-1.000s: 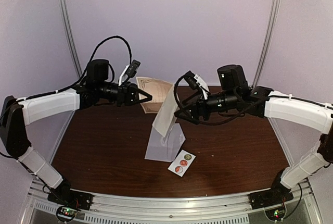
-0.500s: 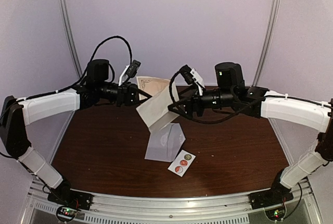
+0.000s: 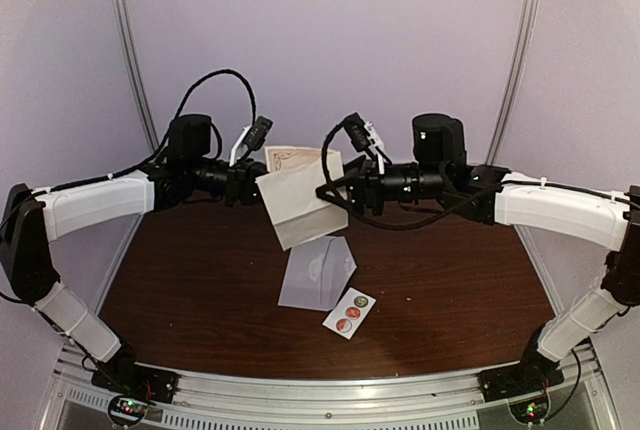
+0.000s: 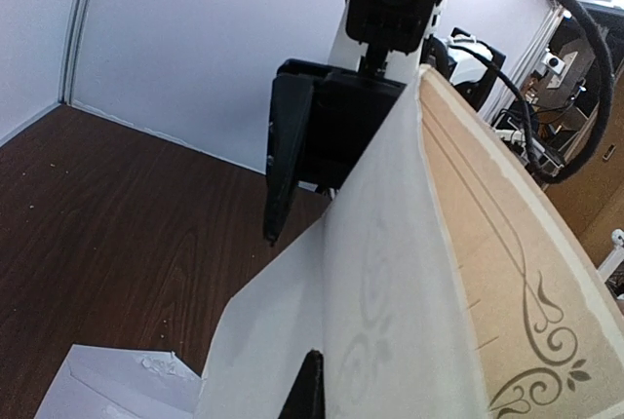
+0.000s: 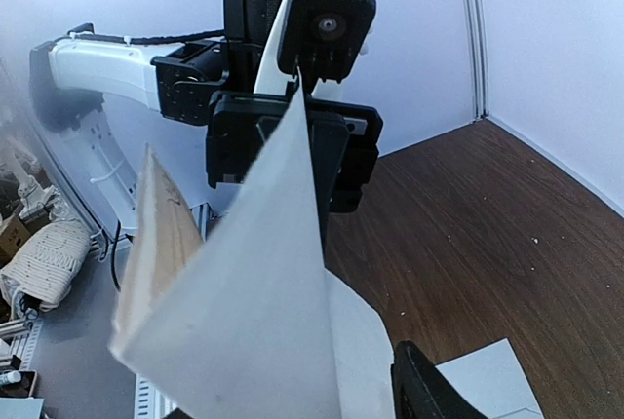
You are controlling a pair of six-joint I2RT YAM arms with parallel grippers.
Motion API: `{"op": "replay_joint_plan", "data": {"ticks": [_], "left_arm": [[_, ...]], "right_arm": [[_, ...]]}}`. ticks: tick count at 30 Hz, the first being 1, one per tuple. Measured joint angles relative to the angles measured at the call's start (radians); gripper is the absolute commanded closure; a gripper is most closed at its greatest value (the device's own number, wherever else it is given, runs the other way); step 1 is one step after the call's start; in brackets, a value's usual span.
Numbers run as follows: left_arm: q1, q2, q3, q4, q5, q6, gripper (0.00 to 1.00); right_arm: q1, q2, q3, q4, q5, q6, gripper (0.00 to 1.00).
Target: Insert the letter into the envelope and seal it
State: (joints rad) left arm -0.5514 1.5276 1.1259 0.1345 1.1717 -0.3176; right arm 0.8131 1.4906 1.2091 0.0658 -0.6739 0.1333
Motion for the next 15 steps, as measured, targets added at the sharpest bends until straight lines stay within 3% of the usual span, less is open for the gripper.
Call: {"op": "replay_joint_plan", "data": {"ticks": [15], "left_arm": [[-0.003, 0.000, 0.000, 0.000, 0.000, 0.000, 1.00]], "right_arm": [[0.000, 0.000, -0.002, 0.116, -0.030, 0.102, 0.84]]}}
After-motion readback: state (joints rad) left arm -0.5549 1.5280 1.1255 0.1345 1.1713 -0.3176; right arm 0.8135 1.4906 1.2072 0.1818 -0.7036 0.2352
